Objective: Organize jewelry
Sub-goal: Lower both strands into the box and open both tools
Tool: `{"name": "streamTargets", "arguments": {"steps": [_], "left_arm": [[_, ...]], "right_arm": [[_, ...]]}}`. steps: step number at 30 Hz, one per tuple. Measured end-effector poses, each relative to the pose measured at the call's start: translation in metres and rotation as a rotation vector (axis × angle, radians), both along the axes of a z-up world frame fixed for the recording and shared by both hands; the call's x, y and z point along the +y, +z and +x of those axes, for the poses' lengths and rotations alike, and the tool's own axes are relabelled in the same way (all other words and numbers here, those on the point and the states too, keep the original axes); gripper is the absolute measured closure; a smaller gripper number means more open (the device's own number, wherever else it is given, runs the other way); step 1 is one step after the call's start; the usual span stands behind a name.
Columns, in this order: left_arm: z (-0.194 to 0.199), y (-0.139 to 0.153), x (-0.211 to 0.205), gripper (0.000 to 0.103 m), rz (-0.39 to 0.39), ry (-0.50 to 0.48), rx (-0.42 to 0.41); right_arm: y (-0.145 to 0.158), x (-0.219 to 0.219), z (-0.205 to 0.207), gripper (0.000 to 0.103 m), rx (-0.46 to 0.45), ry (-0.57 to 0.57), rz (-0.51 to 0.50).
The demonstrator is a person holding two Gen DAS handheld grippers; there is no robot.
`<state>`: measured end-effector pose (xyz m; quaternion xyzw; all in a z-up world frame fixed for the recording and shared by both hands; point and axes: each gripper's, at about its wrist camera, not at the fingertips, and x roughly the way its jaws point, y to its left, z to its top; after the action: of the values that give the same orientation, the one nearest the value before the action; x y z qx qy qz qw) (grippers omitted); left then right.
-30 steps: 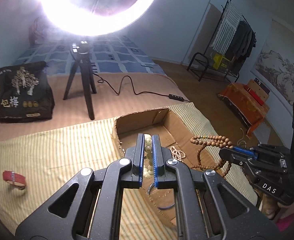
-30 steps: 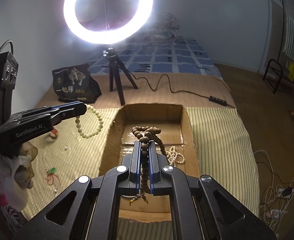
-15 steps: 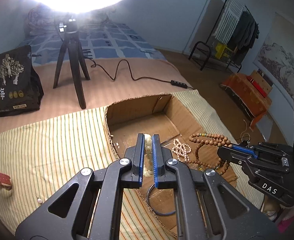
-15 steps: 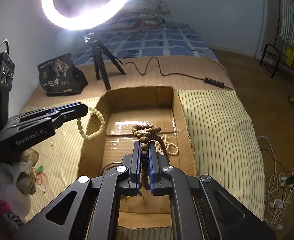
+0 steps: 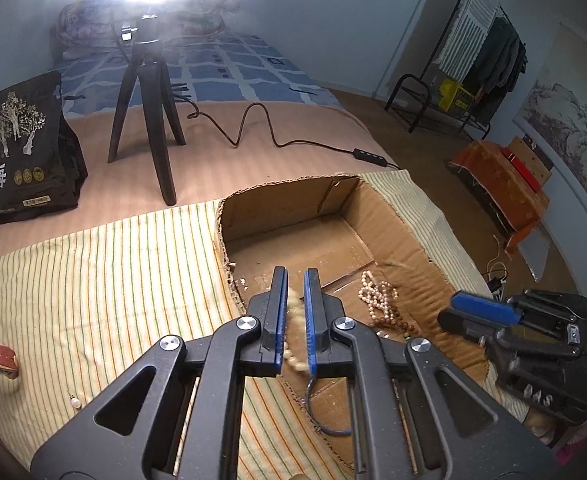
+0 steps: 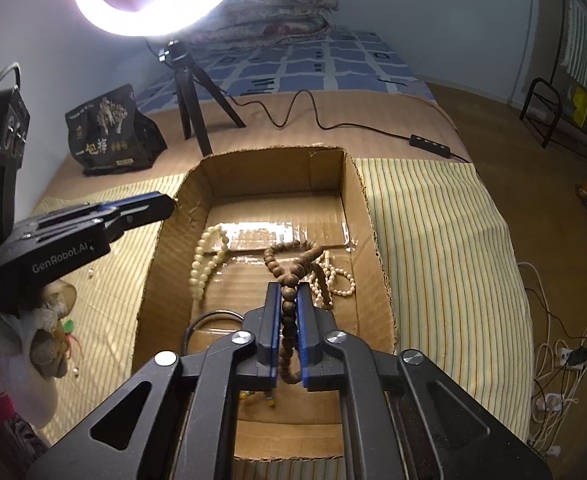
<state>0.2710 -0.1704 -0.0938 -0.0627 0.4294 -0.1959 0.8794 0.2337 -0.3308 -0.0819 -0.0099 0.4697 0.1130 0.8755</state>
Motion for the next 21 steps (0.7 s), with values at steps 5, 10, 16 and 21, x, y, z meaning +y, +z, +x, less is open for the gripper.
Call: {"name": "streamTargets", "arguments": {"steps": [5, 10, 16, 21], "left_arm": [[-0.002, 0.003, 0.004, 0.061, -0.004, 0.022, -0.012], [-0.003, 0.008, 0.009, 0.061, -0.01, 0.029, -0.018], [-0.01, 0.016, 0.012, 0.061, 0.006, 0.026, -0.039], [-0.016, 0.024, 0.023, 0.043, 0.008, 0.045, -0.05]], "right_arm": [[-0.001, 0.003, -0.002, 0.043, -0.004, 0.006, -0.029], [0.001, 0.005, -0.003, 0.043, -0.002, 0.007, -0.04], [0.006, 0.01, -0.006, 0.043, -0.012, 0.009, -0.051], [0.009, 0.015, -0.01, 0.043, -0.013, 0.013, -0.059]]}}
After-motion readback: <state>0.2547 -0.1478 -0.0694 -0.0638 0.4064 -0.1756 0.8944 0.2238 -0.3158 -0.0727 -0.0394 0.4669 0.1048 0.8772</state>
